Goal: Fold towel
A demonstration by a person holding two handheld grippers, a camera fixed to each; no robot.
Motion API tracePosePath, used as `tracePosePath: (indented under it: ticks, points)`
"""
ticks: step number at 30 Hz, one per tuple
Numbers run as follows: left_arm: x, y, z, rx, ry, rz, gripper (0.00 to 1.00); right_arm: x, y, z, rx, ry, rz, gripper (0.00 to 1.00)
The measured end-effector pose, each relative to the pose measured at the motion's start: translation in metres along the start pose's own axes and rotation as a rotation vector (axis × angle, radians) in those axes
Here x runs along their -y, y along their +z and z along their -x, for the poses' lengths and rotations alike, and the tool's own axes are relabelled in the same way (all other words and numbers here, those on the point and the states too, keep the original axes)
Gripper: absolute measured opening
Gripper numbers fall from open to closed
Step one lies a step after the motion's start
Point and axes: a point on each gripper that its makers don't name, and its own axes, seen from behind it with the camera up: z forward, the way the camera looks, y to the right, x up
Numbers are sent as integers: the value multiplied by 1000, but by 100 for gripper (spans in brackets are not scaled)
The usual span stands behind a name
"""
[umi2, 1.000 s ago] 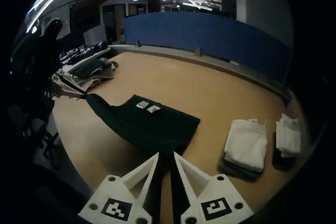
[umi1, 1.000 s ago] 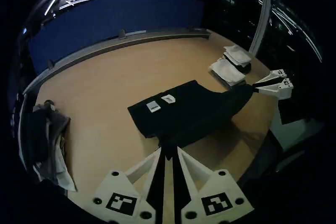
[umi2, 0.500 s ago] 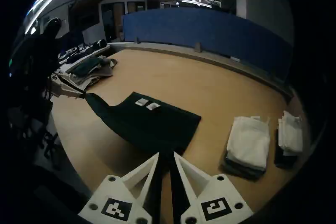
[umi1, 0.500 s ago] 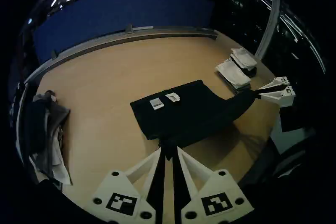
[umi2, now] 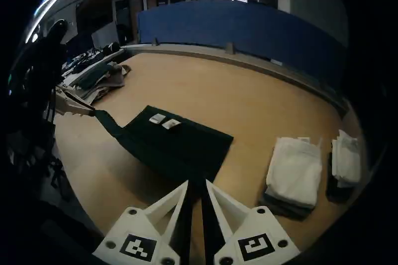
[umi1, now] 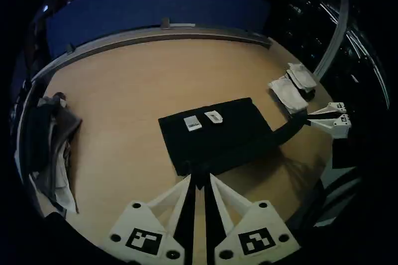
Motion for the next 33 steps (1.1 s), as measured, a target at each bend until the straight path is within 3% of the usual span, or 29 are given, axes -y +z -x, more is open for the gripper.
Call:
tracePosePath:
  ticks: [11, 33]
  points:
    - [12, 27, -13, 19, -87, -32, 11, -18, 31, -8, 23, 30, 11, 10]
    - [32, 59, -28, 46, -85, -81, 11, -41, 73, -29, 37, 34, 29, 10]
